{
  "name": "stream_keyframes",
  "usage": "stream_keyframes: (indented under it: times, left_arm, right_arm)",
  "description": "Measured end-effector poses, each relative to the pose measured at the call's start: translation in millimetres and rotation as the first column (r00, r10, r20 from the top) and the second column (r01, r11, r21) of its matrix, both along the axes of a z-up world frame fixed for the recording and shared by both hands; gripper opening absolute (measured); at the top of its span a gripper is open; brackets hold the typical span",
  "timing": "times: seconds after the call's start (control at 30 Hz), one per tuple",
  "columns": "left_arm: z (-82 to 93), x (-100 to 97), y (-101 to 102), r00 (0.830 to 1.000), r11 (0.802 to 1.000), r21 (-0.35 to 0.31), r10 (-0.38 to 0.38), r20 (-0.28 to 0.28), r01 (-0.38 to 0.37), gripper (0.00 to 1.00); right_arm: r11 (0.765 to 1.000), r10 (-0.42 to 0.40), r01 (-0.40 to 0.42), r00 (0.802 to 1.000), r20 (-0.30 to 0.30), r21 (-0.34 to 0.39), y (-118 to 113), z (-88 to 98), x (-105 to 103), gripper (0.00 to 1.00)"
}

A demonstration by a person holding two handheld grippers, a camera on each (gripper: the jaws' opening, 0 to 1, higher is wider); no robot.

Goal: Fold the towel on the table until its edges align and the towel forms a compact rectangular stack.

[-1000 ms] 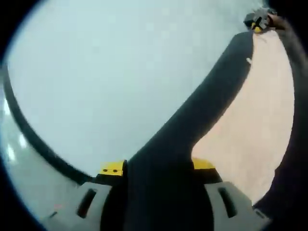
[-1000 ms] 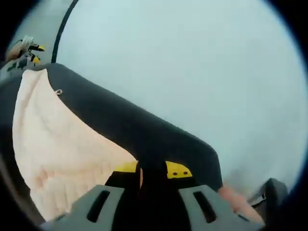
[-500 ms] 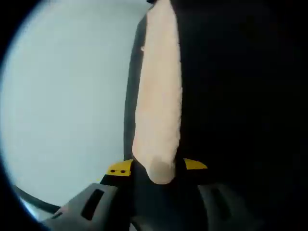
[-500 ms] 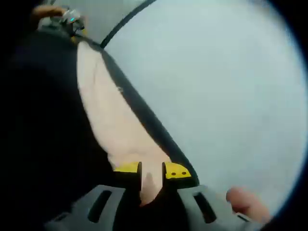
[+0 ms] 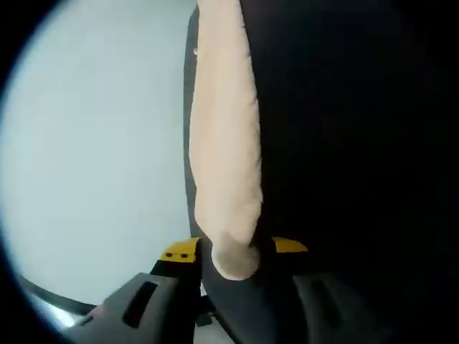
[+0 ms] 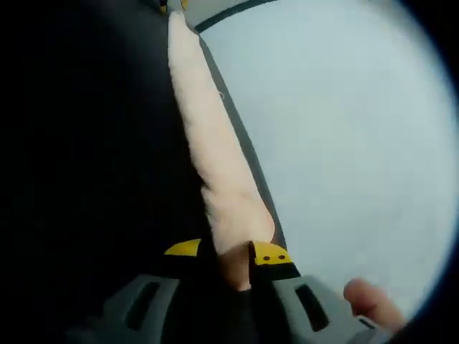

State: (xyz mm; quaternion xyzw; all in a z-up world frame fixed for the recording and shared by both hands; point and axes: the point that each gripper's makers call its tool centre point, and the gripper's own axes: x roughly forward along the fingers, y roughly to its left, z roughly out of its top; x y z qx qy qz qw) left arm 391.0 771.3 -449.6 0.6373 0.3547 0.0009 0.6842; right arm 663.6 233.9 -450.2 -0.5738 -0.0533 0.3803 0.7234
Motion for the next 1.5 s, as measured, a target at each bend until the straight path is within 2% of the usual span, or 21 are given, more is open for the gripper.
stream_keyframes:
  times: [0.07,0.13,0.23,0.27,0.37,0.4,0.67,0.8,0.83,0.87,0.9,0.93,1.0,1.07,1.13,1.2,1.27,1.33,1.37,1.4,1.5]
  left_arm:
    - [0.8,2.0,2,1.000,1.000,0.013,0.008,0.006,-0.008,0.27]
    - [-1.8,3.6,0,1.000,1.000,0.015,0.014,0.012,-0.014,0.24]
    - [-11.6,8.6,10,0.999,0.997,0.065,0.032,-0.002,-0.032,0.02]
    - [-9.5,9.9,12,1.000,0.996,0.087,0.023,0.011,-0.024,0.02]
    - [-5.3,8.3,14,0.999,0.996,0.089,0.002,0.032,-0.005,0.01]
    - [-2.4,6.1,13,0.999,0.996,0.088,0.002,0.047,-0.006,0.00]
    - [-2.1,-5.6,9,0.995,1.000,-0.021,-0.011,0.099,0.013,0.00]
    - [-13.1,-5.2,8,0.993,0.999,-0.035,0.020,0.116,-0.016,0.06]
    - [-15.0,-6.7,7,0.993,1.000,-0.026,0.021,0.113,-0.018,0.09]
    - [-10.9,-4.9,7,0.991,1.000,0.020,-0.008,0.134,0.005,0.09]
    - [-14.9,-5.1,9,0.990,1.000,0.005,0.002,0.142,-0.003,0.10]
    - [-11.5,-5.0,10,0.986,1.000,-0.001,0.012,0.167,-0.012,0.12]
    - [-3.1,-3.3,12,0.977,1.000,-0.002,0.017,0.213,-0.016,0.20]
    - [3.0,-1.6,14,0.972,1.000,-0.005,0.024,0.235,-0.024,0.28]
    - [5.9,-0.3,15,0.972,1.000,0.011,0.009,0.233,-0.012,0.30]
    - [2.2,2.3,20,0.976,1.000,0.019,-0.004,0.218,0.000,0.28]
    - [-2.1,6.0,22,0.979,1.000,0.024,-0.012,0.206,0.008,0.20]
    - [-5.8,7.2,18,0.981,1.000,0.027,-0.017,0.194,0.012,0.05]
    - [-3.5,7.0,19,0.981,0.998,0.058,-0.022,0.190,0.011,0.02]
    - [0.4,6.6,14,0.981,0.996,0.084,-0.033,0.192,0.017,0.01]
    - [4.9,0.8,12,0.978,0.996,0.085,-0.038,0.203,0.021,0.00]
  right_arm:
    - [1.000,0.003,-0.003,1.000,0.019,-0.026,3,-0.9,1,0.20]
    - [0.998,0.019,-0.015,0.997,0.074,-0.061,7,-1.7,9,0.19]
    - [0.991,-0.001,0.020,0.990,0.141,-0.131,2,-10.4,19,0.08]
    - [0.988,-0.017,0.040,0.988,0.152,-0.150,-2,-13.2,21,0.03]
    - [0.990,-0.014,0.036,0.986,0.167,-0.133,-8,-11.4,16,0.01]
    - [0.994,-0.024,0.040,0.987,0.160,-0.099,-12,-10.0,16,0.01]
    - [1.000,-0.027,0.028,0.994,0.104,-0.004,-28,1.0,6,0.01]
    - [1.000,-0.024,0.022,0.995,0.096,0.023,-25,1.2,-4,0.14]
    - [1.000,-0.015,0.012,0.992,0.124,0.023,-26,6.2,-8,0.17]
    - [0.999,0.014,-0.018,0.991,0.133,0.029,-22,7.5,-14,0.20]
    - [0.999,0.044,-0.045,0.982,0.185,0.003,-20,12.1,-17,0.22]
    - [1.000,0.028,-0.026,0.979,0.200,-0.008,-21,12.7,-14,0.25]
    - [1.000,0.022,-0.018,0.981,0.195,-0.025,-18,9.9,-10,0.25]
    - [0.996,0.035,-0.015,0.972,0.233,-0.086,-16,10.5,-4,0.26]
    - [0.996,0.038,-0.017,0.972,0.232,-0.092,-12,8.2,2,0.25]
    - [0.993,0.031,-0.002,0.967,0.251,-0.115,-11,7.8,9,0.23]
    - [0.990,0.025,0.007,0.975,0.223,-0.143,-12,-0.6,12,0.04]
    - [0.989,0.018,0.015,0.976,0.219,-0.148,-13,-3.1,12,0.02]
    - [0.990,0.012,0.018,0.978,0.207,-0.142,-14,-4.3,11,0.02]
    - [0.992,0.008,0.018,0.980,0.198,-0.128,-16,-4.2,9,0.02]
    - [0.994,0.005,0.016,0.981,0.193,-0.105,-22,1.5,5,0.01]
